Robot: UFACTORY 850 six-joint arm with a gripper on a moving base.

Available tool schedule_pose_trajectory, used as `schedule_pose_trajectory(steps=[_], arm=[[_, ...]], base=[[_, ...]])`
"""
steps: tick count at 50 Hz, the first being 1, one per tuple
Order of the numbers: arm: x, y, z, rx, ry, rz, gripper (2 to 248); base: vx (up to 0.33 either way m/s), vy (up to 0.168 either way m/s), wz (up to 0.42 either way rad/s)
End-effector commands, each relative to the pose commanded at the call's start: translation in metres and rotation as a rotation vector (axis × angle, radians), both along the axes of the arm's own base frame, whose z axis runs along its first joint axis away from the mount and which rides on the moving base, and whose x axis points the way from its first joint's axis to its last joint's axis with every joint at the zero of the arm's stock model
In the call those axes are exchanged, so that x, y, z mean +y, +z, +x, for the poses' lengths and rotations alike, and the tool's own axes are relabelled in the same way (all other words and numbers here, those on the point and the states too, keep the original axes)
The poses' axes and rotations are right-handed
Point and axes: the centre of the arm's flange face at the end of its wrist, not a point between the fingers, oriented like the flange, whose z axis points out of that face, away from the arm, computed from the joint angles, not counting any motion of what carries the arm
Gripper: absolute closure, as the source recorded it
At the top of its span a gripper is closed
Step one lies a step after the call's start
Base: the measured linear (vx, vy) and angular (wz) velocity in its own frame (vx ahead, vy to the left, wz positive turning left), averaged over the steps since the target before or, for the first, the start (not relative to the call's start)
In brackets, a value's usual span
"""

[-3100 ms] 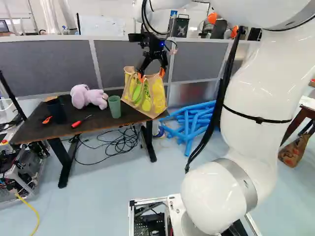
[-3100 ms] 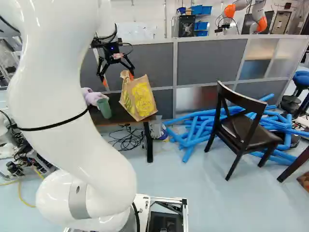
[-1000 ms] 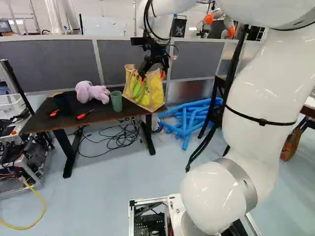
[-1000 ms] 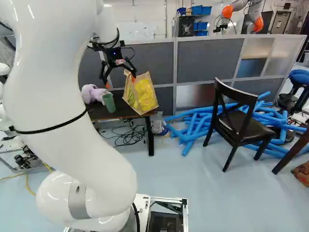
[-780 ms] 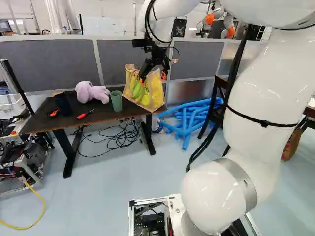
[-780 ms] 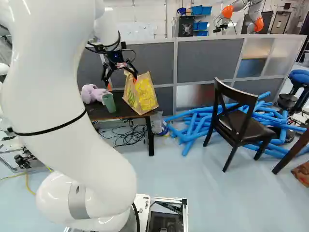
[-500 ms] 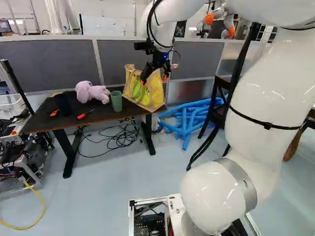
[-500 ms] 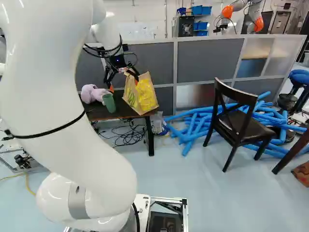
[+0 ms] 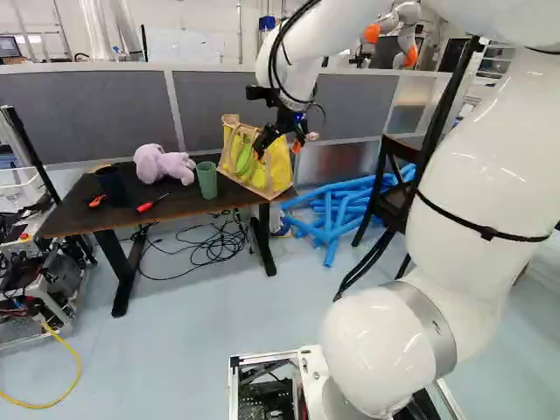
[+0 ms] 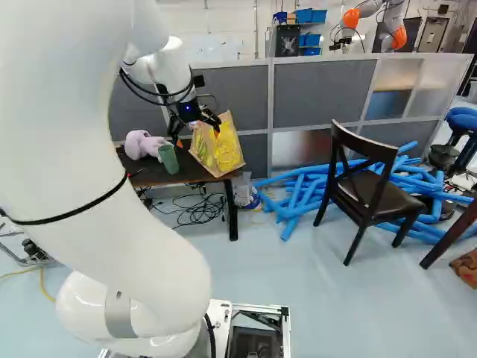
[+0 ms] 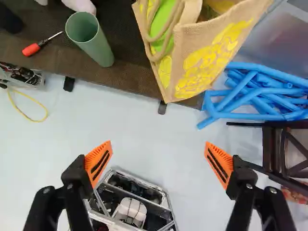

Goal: Pick up the bag on the ground and place it on the table

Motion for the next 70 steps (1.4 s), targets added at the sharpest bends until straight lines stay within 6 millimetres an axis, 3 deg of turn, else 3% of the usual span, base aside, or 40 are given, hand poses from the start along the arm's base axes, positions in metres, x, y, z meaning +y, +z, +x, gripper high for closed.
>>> schedule_pose_trajectory(steps=[27, 70], arm=[[-0.024, -0.057, -0.034, -0.185, -0.102, 0.050, 3], [-0.058, -0.138, -0.115, -0.482, -0.238, 0.142, 3]], base=[[0.000, 0.000, 0.000], [0.000, 0.000, 0.000]])
